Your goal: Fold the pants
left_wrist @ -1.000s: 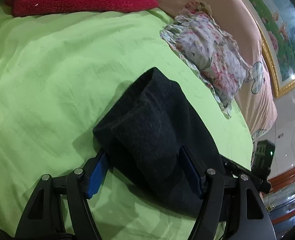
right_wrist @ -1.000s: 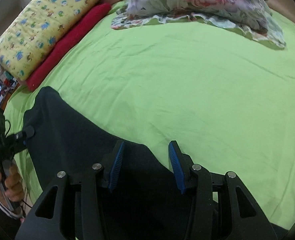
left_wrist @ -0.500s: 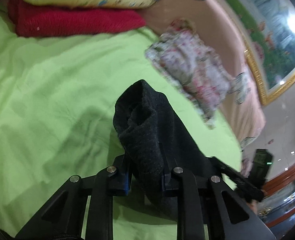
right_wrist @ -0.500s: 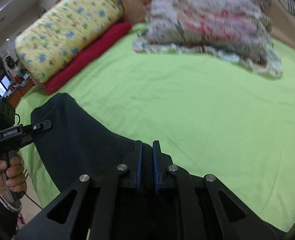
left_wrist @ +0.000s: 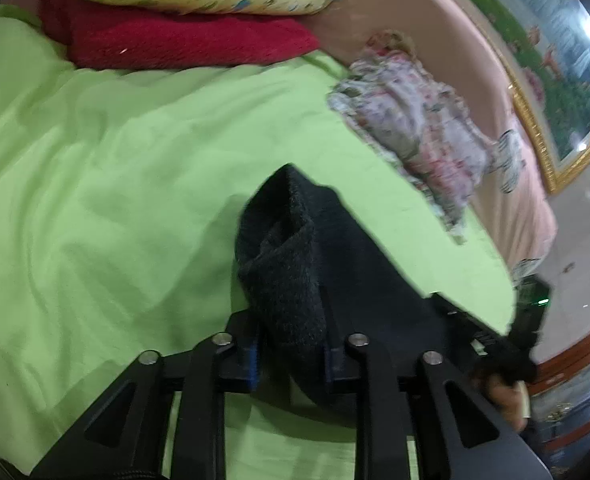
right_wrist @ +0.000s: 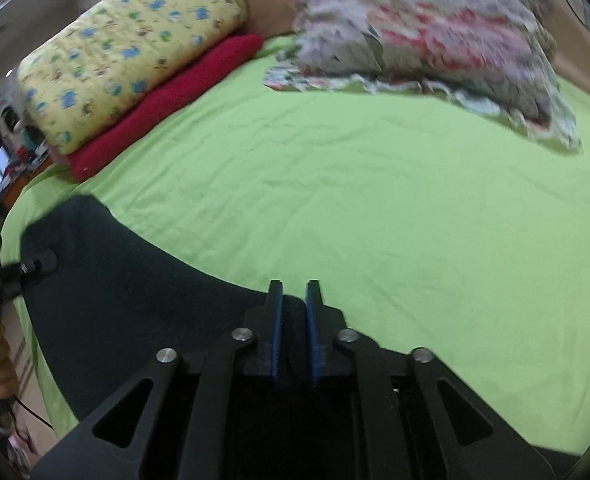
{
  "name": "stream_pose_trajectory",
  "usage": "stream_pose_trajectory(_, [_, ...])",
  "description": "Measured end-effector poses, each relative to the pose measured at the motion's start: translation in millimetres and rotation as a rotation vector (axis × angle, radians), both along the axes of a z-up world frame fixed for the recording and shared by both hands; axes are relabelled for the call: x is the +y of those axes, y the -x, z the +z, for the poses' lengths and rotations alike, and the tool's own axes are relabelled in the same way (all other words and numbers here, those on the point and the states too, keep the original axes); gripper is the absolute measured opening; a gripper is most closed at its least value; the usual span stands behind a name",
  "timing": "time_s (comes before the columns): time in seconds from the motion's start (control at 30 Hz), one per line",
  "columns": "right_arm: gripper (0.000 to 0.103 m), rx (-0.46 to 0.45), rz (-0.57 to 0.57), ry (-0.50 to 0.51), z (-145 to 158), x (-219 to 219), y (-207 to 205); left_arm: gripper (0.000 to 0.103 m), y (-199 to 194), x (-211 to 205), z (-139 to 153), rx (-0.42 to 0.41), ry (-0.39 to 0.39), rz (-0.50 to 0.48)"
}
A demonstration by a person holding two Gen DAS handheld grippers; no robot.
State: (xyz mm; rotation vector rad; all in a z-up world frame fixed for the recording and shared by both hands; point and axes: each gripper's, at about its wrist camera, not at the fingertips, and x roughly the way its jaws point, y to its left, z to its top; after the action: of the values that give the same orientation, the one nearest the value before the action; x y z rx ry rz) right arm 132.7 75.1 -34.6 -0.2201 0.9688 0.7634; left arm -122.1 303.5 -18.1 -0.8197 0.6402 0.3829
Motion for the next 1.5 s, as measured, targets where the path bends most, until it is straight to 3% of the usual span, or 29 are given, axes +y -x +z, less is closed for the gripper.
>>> stream_pose_trajectory(0.07, [0.039,0.005,-0.05,-0.024,3,-9,-2,0.036,6,-2,-2,0.015,-0.026,0.02])
stream_pose_trajectory(0.1, [0.041,0.003,-0.072,-0.035,7,-14,-1,0.045,10,-3,0,0.018,-0.043,0.037])
stream_pose_trajectory(0.2, [0.042,-0.011,-0.106,-0.072,23,-33,4,0.06,28,-2,8,0.027,-0.098,0.103])
stream_pose_trajectory(0.4, [0.043,-0.023,-0.151,-0.139,53,-69,28,0.06,48,-1,30,-0.012,-0.097,0.143])
stream_pose_trajectory(0.5, [0.048,-0.01,-0.168,-0.158,60,-86,42,0.068,48,-14,45,-0.024,-0.133,0.121])
stream_pose_trajectory(0.73, [0.05,0.023,-0.254,-0.171,58,-138,75,0.072,13,-62,64,-0.054,-0.158,-0.032])
stream_pose_trajectory(1.07, [0.051,0.027,-0.434,-0.211,60,-223,108,0.073,-49,-129,60,-0.028,-0.149,-0.231])
stream_pose_trajectory(1.5, [0.051,0.024,-0.609,-0.28,62,-302,128,0.077,-120,-215,64,0.002,-0.164,-0.479])
